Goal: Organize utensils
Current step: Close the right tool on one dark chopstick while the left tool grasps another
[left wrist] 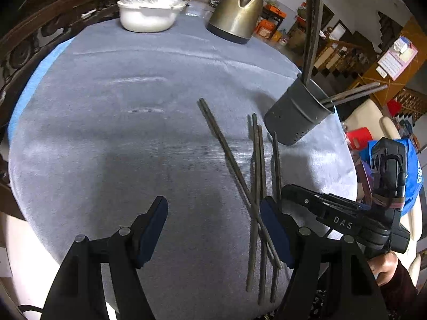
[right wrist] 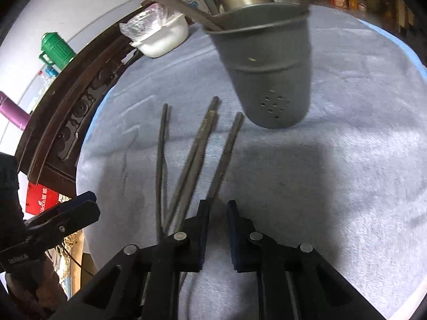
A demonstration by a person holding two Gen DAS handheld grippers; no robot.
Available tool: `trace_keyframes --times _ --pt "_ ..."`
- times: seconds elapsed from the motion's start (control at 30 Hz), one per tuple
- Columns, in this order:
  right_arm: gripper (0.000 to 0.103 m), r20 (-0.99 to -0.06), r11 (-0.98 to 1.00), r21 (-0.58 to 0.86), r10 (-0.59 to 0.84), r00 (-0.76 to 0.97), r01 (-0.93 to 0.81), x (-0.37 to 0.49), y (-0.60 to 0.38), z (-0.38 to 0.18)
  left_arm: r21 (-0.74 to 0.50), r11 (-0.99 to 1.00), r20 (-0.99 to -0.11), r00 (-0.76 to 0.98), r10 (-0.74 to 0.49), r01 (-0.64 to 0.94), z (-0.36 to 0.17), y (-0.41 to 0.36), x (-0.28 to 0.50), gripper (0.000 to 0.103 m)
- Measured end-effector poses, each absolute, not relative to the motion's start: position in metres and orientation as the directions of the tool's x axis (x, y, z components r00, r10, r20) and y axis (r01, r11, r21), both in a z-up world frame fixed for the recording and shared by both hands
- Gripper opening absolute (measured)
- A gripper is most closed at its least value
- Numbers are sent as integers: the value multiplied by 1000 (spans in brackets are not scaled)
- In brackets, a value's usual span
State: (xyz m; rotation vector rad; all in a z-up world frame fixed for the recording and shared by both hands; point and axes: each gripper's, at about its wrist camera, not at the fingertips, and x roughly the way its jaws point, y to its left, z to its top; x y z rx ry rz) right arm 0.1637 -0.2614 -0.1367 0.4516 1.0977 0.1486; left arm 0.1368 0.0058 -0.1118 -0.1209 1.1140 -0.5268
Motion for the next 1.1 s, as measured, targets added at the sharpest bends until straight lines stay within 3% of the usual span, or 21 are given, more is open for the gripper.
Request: trace_keyframes --times 0.17,0.43,0.87,1.1 --pt "16 -779 846 515 395 486 139 157 -274 -136 -358 869 -839 292 -459 341 -122 -12 152 73" --pt "17 -775 827 542 422 469 151 159 -279 -136 -350 891 -870 252 -424 288 -137 -25 174 73" --pt "16 -818 907 418 352 455 52 171 -246 -137 -240 900 -900 265 -347 363 -138 -49 184 48" --pt "15 -858 952 305 265 440 21 171 -248 -132 -220 895 -914 239 -328 389 -135 -66 197 48"
